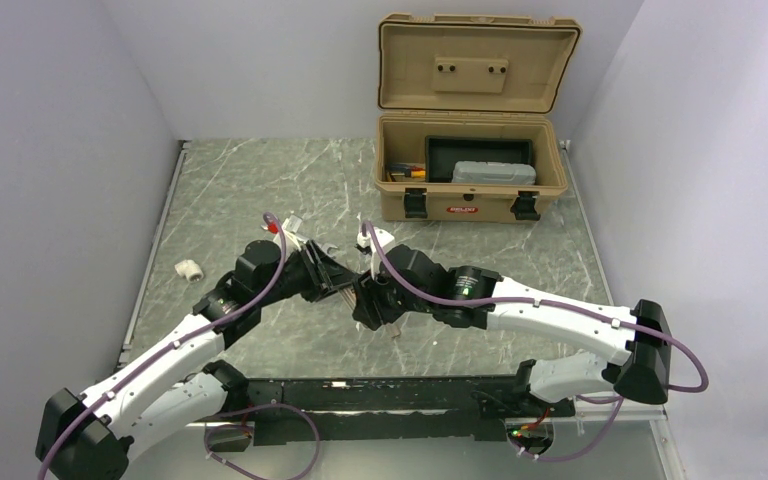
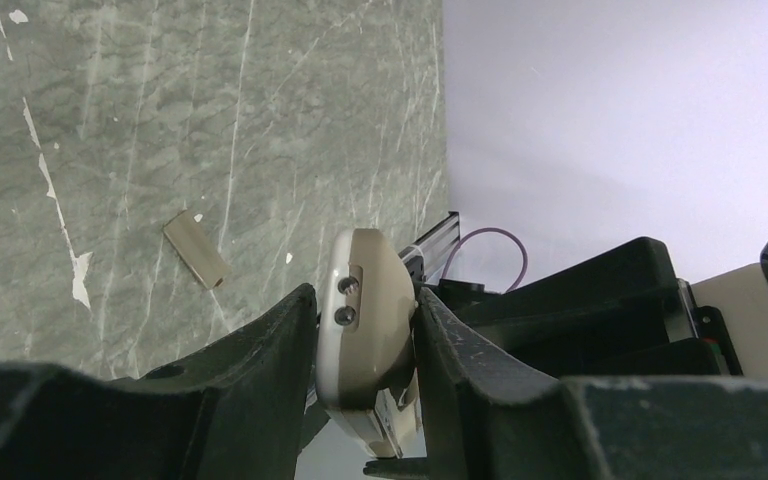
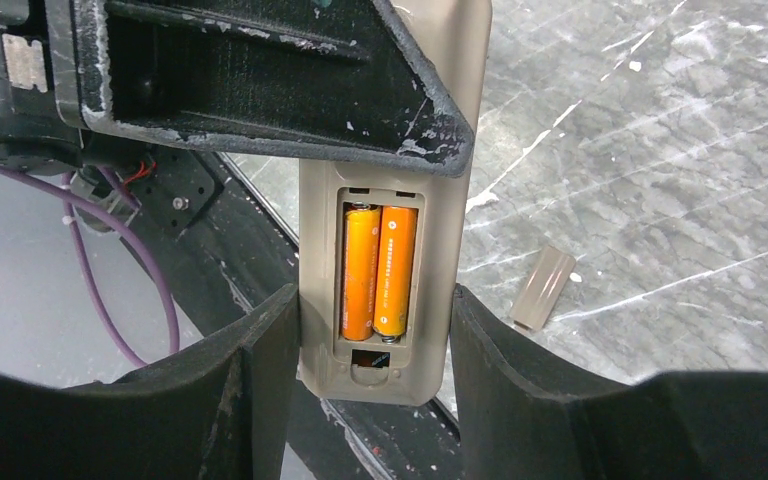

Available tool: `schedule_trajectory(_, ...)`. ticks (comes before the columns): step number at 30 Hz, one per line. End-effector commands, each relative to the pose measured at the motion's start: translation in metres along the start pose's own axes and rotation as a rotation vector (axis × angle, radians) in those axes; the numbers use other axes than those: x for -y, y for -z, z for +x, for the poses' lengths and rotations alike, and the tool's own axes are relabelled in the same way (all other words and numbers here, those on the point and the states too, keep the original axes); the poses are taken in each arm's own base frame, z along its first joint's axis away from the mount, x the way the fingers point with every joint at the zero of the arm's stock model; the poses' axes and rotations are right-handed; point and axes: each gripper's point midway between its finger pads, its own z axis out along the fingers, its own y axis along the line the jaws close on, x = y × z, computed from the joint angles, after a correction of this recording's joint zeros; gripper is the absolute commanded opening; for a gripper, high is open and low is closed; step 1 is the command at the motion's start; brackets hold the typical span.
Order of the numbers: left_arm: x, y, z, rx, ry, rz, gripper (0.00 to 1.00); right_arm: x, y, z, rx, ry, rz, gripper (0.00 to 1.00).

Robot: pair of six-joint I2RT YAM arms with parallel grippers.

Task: Load the batteries into the remote control
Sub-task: Pick up the remote control from the center of the board.

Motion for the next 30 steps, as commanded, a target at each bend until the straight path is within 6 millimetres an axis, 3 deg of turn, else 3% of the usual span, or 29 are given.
schedule_trajectory(1, 0.0207, -0.0002, -0.0071, 0.021, -0.024, 0.058, 0.45, -0.0027, 0.0125, -0.0234, 0.076, 0.018, -0.005, 0.00)
schedule_trajectory(14, 0.0200, -0.0003, -0.0059, 0.020, -0.025, 0.060, 0.38, -0.0035, 0.0132, -0.0249, 0.085, 0.019, -0.013, 0.00)
schedule_trajectory(24, 0.0212, -0.0002, -0.0046, 0.013, -0.030, 0.064, 0.25, -0.0002, 0.0153, -0.0253, 0.086, 0.047, 0.000, 0.00)
schedule_trajectory(30, 0.0186, -0.0016, -0.0044, 0.012, -0.034, 0.056, 0.00, 0.0021, 0.0217, -0.0286, 0.105, 0.058, 0.008, 0.04)
